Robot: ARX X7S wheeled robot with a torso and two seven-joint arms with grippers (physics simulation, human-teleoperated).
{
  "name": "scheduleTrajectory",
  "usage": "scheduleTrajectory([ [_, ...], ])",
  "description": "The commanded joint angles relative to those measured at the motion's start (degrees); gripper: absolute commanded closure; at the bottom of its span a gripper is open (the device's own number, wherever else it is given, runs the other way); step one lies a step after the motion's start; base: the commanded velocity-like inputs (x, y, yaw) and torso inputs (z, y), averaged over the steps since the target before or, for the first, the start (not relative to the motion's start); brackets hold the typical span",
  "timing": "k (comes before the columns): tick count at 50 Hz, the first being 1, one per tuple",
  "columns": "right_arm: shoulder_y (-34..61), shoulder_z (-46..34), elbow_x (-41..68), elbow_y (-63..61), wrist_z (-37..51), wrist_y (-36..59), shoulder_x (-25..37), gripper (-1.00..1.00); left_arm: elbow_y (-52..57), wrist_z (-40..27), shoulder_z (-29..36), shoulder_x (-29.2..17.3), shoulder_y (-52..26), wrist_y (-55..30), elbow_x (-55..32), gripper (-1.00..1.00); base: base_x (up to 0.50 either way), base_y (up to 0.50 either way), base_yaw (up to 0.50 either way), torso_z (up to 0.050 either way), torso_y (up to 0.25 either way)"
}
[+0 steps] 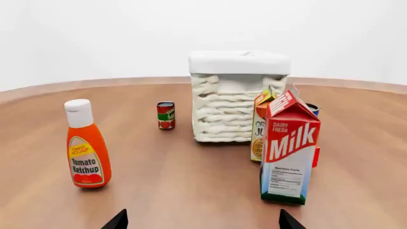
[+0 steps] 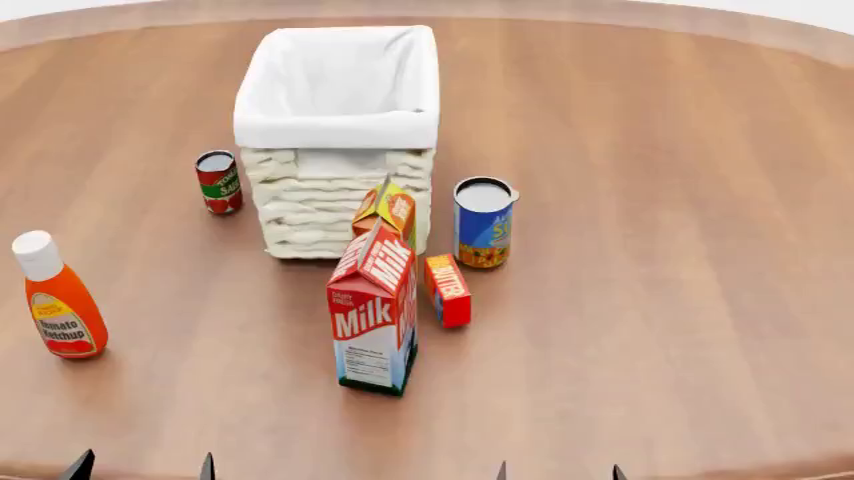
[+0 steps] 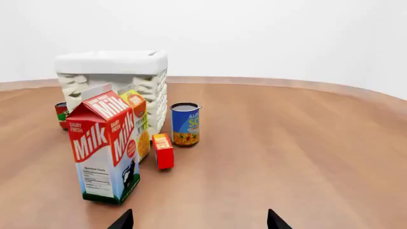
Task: Pick up the butter and put it in the basket.
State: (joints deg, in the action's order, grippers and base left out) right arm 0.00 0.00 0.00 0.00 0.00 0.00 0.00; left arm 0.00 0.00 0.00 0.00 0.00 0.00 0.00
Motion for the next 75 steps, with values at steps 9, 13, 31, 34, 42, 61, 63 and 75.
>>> scheduleTrajectory([
  [9, 0.0, -3.3, 2.4, -0.7, 3.3, 0.2, 2.7, -1.0, -0.3, -3.1, 3.0, -2.4, -0.1, 1.0, -0.7, -1.0, 0.0, 0.0, 0.0, 0.0, 0.0],
  [13, 0.2, -4.1, 0.9, -1.6, 4.8, 2.6, 3.4, -1.0, 0.7, -4.4, 2.5, -2.5, -0.1, 2.2, -3.3, -1.0, 0.0, 0.0, 0.0, 0.0, 0.0],
  [31, 0.9, -6.3, 3.1, -1.5, 4.7, 3.5, 4.8, -1.0, -1.1, -6.6, 5.0, -4.3, -1.1, 0.8, -3.2, -1.0, 0.0, 0.0, 0.5, 0.0, 0.0],
  [34, 1.0, -6.6, 3.1, -1.6, 4.8, 3.7, 5.0, -1.0, -1.2, -6.9, 5.2, -4.4, -1.3, 0.7, -3.4, -1.0, 0.0, 0.0, 0.5, 0.0, 0.0],
  [42, 1.2, -7.3, 3.7, -1.7, 5.3, 4.0, 5.6, -1.0, -1.5, -7.5, 5.8, -4.9, -1.3, 1.0, -3.8, -1.0, 0.0, 0.0, 0.5, 0.0, 0.0],
  [61, 1.8, -8.8, 4.8, -1.1, 6.6, 4.5, 6.4, -1.0, -1.5, -8.6, 7.3, -6.0, -1.5, 0.5, -5.2, -1.0, 0.0, 0.0, 0.45, 0.0, 0.0],
  [63, 1.9, -8.5, 6.7, -0.1, 5.2, 2.1, 6.2, -1.0, -1.4, -8.7, 7.5, -6.1, -1.4, 0.5, -5.3, -1.0, 0.07, -0.24, 0.0, 0.0, 0.0],
  [75, 2.0, -9.6, 6.3, -1.4, 6.5, 4.2, 7.1, -1.0, -1.0, -9.0, 8.3, -6.9, -1.3, 0.4, -6.0, -1.0, 0.09, -0.5, 0.0, 0.0, 0.0],
])
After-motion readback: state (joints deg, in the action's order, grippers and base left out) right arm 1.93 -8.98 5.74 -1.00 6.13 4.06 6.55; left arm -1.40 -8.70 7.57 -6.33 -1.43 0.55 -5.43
